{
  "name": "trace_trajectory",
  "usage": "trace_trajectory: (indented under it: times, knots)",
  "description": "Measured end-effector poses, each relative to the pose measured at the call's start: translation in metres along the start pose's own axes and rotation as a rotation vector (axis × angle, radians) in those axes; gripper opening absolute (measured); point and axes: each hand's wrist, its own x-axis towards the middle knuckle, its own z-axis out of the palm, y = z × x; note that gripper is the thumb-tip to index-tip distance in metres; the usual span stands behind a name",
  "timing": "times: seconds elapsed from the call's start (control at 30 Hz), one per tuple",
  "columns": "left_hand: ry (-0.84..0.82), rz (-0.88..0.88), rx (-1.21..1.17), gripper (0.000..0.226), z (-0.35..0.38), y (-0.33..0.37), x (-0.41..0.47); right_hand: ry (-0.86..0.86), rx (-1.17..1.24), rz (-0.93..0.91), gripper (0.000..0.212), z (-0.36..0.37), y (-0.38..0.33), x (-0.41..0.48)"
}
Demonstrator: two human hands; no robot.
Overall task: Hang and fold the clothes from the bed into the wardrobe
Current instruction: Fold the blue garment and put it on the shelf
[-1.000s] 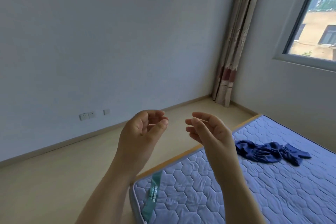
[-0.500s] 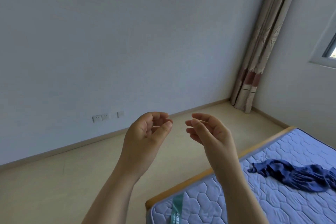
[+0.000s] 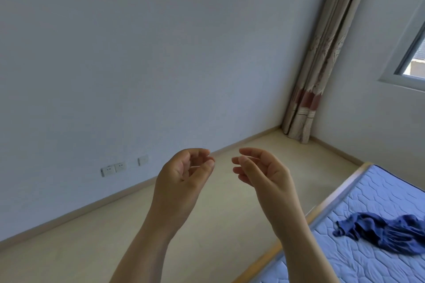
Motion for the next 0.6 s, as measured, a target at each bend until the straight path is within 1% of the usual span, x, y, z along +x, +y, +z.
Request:
trace_trajectory:
  times: [0.13, 0.27, 0.43, 0.6]
  knots:
    - [-0.055, 0.018, 0.017, 0.015, 0.008, -0.015, 0.06, 0.065, 0.0, -0.006, 0.016, 0.006, 0.021, 0.051]
    - [-0.072, 0.038, 0.028, 0.014, 0.024, -0.027, 0.122, 0.109, 0.017, -0.029, 0.016, 0.004, 0.039, 0.107]
    - [-0.155, 0.05, 0.033, 0.014, 0.052, -0.034, 0.189, 0.202, 0.055, -0.027, 0.016, -0.009, 0.051, 0.172]
    - [-0.231, 0.049, 0.025, 0.014, 0.071, -0.051, 0.256, 0.289, 0.019, -0.032, 0.015, -0.015, 0.067, 0.224]
